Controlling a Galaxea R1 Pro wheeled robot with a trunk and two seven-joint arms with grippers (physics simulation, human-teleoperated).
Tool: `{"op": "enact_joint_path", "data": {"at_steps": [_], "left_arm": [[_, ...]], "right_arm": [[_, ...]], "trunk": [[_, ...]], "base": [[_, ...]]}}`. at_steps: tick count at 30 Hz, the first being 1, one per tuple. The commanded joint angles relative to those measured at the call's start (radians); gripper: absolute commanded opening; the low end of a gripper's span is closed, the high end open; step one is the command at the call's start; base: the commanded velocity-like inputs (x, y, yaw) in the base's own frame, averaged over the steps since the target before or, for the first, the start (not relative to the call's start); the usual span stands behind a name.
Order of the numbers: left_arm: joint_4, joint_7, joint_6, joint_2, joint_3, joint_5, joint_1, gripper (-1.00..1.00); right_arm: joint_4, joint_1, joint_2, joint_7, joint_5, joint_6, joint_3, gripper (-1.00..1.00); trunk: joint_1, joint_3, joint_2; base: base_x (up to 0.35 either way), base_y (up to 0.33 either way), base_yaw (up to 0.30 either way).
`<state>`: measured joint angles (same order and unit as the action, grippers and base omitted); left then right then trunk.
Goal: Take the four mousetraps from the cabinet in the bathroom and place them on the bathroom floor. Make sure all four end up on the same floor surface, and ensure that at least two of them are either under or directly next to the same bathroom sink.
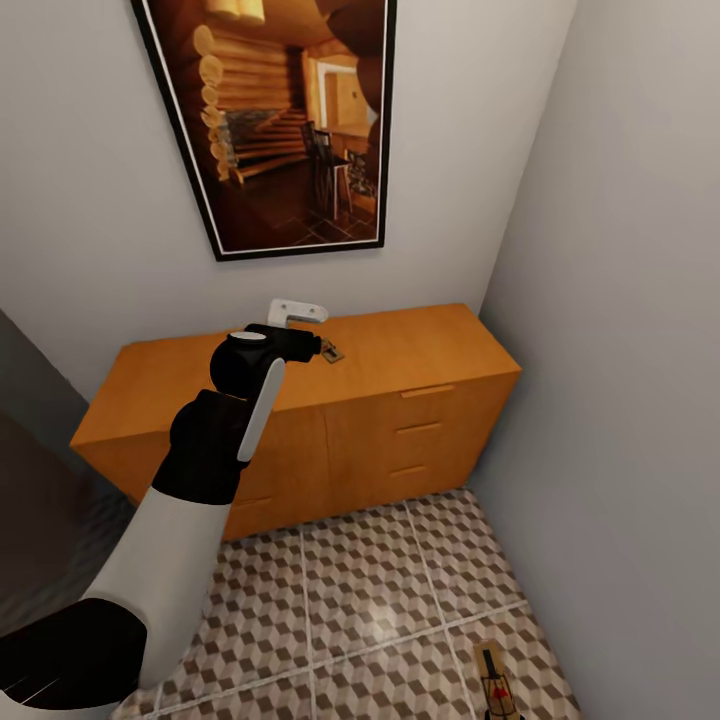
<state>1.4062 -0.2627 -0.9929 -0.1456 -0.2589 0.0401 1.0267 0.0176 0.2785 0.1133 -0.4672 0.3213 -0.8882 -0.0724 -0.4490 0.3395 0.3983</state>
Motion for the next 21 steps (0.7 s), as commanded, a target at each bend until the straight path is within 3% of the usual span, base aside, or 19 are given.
{"op": "enact_joint_path", "data": {"at_steps": [1,11,21], "left_arm": [[0.0,-0.006,-0.004,0.0,-0.001,0.004,0.001,1.0],[0.0,-0.006,-0.003,0.001,-0.002,0.004,0.001,1.0],[-0.001,-0.004,-0.002,0.001,-0.002,0.004,-0.006,1.0]], "right_arm": [[-0.001,0.001,0.0,-0.002,0.008,-0.003,-0.007,-1.0],[-0.001,0.001,0.0,-0.002,0.008,-0.003,-0.007,-1.0],[-0.001,0.001,0.0,-0.003,0.008,-0.003,-0.007,-1.0]], "trunk": [[-0.001,0.002,0.002],[-0.001,0.002,0.002],[-0.001,0.002,0.002]], "base": [[0.264,-0.169,0.0],[0.254,-0.167,0.0],[0.045,-0.032,0.036]]}}
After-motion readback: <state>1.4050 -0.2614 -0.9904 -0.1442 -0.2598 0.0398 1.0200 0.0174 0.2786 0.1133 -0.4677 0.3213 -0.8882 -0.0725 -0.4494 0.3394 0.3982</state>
